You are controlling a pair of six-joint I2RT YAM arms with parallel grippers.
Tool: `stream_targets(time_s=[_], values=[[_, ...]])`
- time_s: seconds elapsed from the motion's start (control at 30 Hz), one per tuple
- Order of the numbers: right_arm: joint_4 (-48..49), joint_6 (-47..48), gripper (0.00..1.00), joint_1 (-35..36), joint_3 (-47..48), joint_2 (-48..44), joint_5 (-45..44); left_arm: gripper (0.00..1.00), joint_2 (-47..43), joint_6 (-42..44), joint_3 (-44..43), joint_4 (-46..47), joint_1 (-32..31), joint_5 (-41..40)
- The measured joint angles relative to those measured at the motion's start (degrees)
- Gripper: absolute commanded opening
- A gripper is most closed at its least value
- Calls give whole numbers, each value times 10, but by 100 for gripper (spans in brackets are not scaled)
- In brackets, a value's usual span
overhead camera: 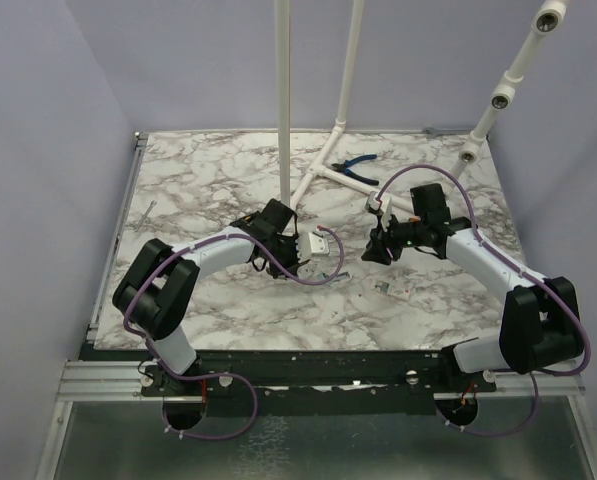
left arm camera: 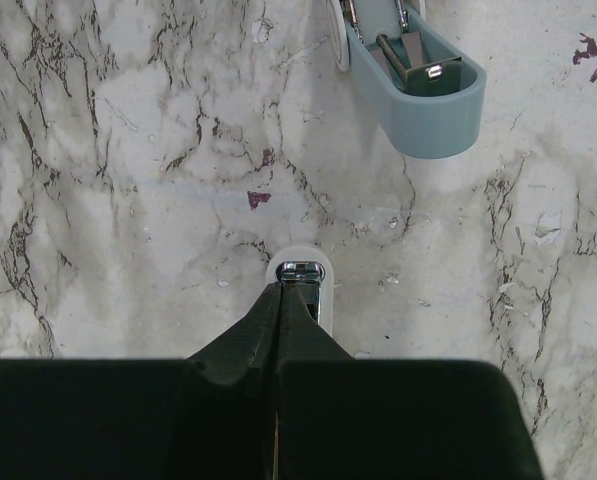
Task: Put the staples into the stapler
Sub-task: Adjust the staple in the stapler.
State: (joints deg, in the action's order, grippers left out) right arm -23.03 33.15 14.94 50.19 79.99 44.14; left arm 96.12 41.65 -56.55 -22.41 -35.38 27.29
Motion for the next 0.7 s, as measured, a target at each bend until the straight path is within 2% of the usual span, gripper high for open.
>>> stream_targets(time_s=[0.7], values=[[0, 0, 41, 0, 0, 4, 0, 0, 0, -18, -38, -29, 3, 31]])
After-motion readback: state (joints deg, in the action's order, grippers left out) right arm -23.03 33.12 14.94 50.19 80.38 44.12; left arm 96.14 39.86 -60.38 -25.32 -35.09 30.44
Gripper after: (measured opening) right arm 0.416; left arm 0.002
